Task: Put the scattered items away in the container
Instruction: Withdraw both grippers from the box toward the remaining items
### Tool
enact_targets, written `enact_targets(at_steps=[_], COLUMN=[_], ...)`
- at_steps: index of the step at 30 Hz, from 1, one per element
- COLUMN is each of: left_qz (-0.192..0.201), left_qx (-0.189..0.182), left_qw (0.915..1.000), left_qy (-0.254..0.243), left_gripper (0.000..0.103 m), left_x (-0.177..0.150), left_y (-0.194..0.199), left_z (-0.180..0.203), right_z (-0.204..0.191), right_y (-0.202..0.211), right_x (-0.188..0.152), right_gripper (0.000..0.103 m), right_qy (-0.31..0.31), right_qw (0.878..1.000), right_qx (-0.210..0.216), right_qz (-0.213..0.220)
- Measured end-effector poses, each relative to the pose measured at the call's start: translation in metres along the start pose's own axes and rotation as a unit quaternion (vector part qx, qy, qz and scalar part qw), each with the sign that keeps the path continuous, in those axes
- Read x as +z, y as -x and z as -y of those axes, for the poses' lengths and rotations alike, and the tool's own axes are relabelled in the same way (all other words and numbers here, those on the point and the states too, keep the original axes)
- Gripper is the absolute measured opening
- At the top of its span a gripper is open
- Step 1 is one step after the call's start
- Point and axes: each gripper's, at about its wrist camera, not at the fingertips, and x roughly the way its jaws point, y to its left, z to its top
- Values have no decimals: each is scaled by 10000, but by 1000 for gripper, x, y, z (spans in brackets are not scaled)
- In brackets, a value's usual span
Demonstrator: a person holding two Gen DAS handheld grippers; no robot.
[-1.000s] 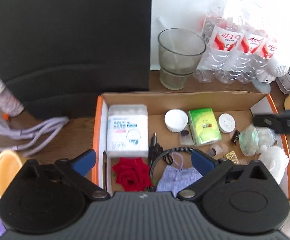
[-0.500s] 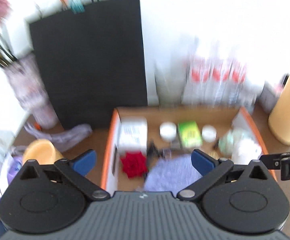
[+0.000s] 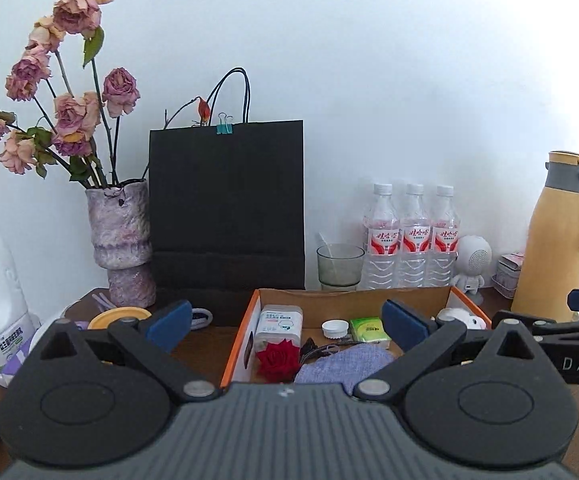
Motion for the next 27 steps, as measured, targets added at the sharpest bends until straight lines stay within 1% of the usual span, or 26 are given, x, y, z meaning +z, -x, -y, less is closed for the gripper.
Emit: enact_targets(at_steps=[3,4,5,6,7,9,10,11,13,14,15,17,18,19,21,23,25,27], left_qz=[-75,-169,-301,-427,-475,-488,-564,-672,-716,-769,-843,-1155,-1301,-1353,-1255,-1013,-935,-1020], left_qx=[152,255,272,155,-53,-665,-907,-980,-898,-909,-1004,-1262,-1328,-1313,-1167,-1219,-1283,-1186], left_qw=[9998,9995,9992,9990,9989,9966,9939,9916,9898,9892,9885,9847,9824,9819,9845,9857,9856,9865], left_qy=[57,75,60,31,36,-62,-259,-520,-843,-854,-748,-331,-190,-170,-379,-574,-577,-487], left_gripper=[103,103,103,103,103,103,103,103,103,103,103,103,103,103,103,103,103,103], left_x=[-29,-40,-49,-59,-69,-92,-102,-112,-127,-133,-138,-143,-143,-142,-134,-122,-113,-109], left_y=[26,35,46,58,73,102,113,123,141,148,151,144,136,128,114,104,92,75], left_z=[-2,-1,0,0,-1,-6,-8,-7,-10,-13,-18,-26,-26,-24,-13,-3,2,3], right_z=[-5,-6,-6,-5,-3,-2,-2,-3,-4,-3,-3,-1,0,-1,-3,-1,3,8], right_y=[28,40,52,64,76,100,112,125,144,151,156,155,150,144,128,113,92,66], right_x=[-18,-27,-38,-49,-60,-84,-96,-109,-131,-140,-148,-156,-157,-155,-146,-134,-123,-114], right_gripper=[99,99,99,99,99,99,99,99,99,99,101,101,101,101,100,100,100,100], right_qy=[148,161,97,16,-77,-235,-262,-264,-252,-312,-432,-636,-685,-674,-506,-321,-182,-62], right_qw=[9998,9998,9999,10000,10000,9994,9991,9988,9983,9977,9966,9942,9935,9933,9936,9947,9946,9937], right_qx=[-75,-112,-100,-33,31,94,64,44,97,121,127,200,249,276,170,-6,-170,-289], right_qz=[67,89,83,18,-55,-233,-340,-413,-511,-594,-694,-842,-869,-895,-996,-974,-1003,-1085])
